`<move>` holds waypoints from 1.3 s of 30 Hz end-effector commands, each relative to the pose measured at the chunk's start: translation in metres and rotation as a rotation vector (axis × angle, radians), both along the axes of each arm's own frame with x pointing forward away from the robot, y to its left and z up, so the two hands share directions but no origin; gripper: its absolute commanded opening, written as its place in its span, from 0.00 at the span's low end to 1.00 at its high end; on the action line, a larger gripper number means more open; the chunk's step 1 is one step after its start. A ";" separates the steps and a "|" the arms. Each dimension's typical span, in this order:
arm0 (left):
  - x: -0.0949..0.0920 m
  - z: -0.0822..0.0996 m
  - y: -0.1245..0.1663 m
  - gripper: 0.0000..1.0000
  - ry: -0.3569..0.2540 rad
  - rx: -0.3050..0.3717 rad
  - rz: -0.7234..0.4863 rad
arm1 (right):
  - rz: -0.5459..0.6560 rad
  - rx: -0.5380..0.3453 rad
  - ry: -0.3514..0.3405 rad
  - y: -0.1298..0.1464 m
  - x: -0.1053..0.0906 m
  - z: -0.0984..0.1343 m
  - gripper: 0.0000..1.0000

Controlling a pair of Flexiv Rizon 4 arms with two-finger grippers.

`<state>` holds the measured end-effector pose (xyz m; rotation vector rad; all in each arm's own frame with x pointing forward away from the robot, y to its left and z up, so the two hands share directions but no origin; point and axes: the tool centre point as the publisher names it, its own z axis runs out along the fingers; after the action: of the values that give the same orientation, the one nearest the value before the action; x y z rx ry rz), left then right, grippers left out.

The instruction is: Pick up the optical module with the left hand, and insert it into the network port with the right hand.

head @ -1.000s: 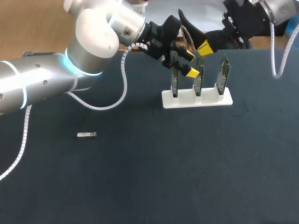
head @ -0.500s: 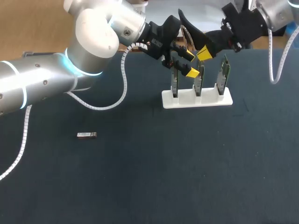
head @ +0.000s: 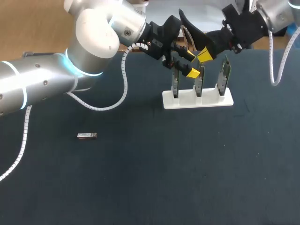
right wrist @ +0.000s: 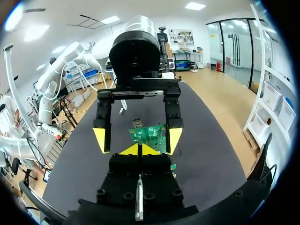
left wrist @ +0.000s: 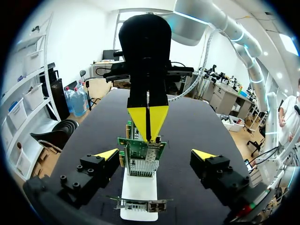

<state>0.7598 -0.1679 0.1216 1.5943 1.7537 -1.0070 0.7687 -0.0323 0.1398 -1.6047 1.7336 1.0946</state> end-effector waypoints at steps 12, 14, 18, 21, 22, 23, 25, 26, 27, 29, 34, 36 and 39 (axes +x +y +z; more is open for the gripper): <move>0.000 0.000 -0.001 1.00 0.001 0.004 0.002 | -0.002 0.143 -0.115 -0.032 0.012 0.050 0.00; 0.000 0.000 -0.001 1.00 0.001 0.004 0.002 | 0.015 0.152 -0.116 -0.045 0.013 0.052 0.00; 0.000 0.000 -0.001 1.00 0.001 0.004 0.002 | 0.065 0.147 -0.107 -0.071 0.012 0.050 0.00; 0.000 0.000 -0.001 1.00 0.001 0.004 0.002 | 0.062 0.125 -0.098 -0.085 0.010 0.045 0.00; 0.000 0.000 -0.001 1.00 0.001 0.004 0.002 | 0.057 0.121 -0.098 -0.089 0.009 0.044 0.00; 0.000 0.000 -0.001 1.00 0.001 0.004 0.002 | 0.056 0.119 -0.096 -0.092 0.008 0.042 0.00; 0.000 0.000 -0.001 1.00 0.001 0.004 0.002 | 0.053 0.100 -0.091 -0.097 0.004 0.039 0.00; 0.000 0.000 -0.001 1.00 0.001 0.004 0.002 | 0.053 0.097 -0.090 -0.099 0.003 0.037 0.00; 0.000 0.000 -0.001 1.00 0.001 0.004 0.002 | 0.053 0.094 -0.086 -0.101 0.001 0.035 0.00; 0.000 0.000 -0.001 1.00 0.001 0.004 0.002 | 0.058 0.081 -0.078 -0.103 -0.001 0.031 0.00; 0.000 0.000 -0.001 1.00 0.001 0.004 0.002 | 0.060 0.074 -0.061 -0.106 -0.006 0.024 0.00; 0.000 0.000 -0.001 1.00 0.001 0.004 0.002 | 0.047 0.076 -0.060 -0.108 -0.006 0.022 0.00; 0.000 0.000 -0.001 1.00 0.001 0.004 0.002 | 0.043 0.074 -0.062 -0.109 -0.007 0.021 0.00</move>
<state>0.7598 -0.1679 0.1216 1.5943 1.7536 -1.0070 0.7658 -0.1409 0.1614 -1.6268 1.6052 1.1161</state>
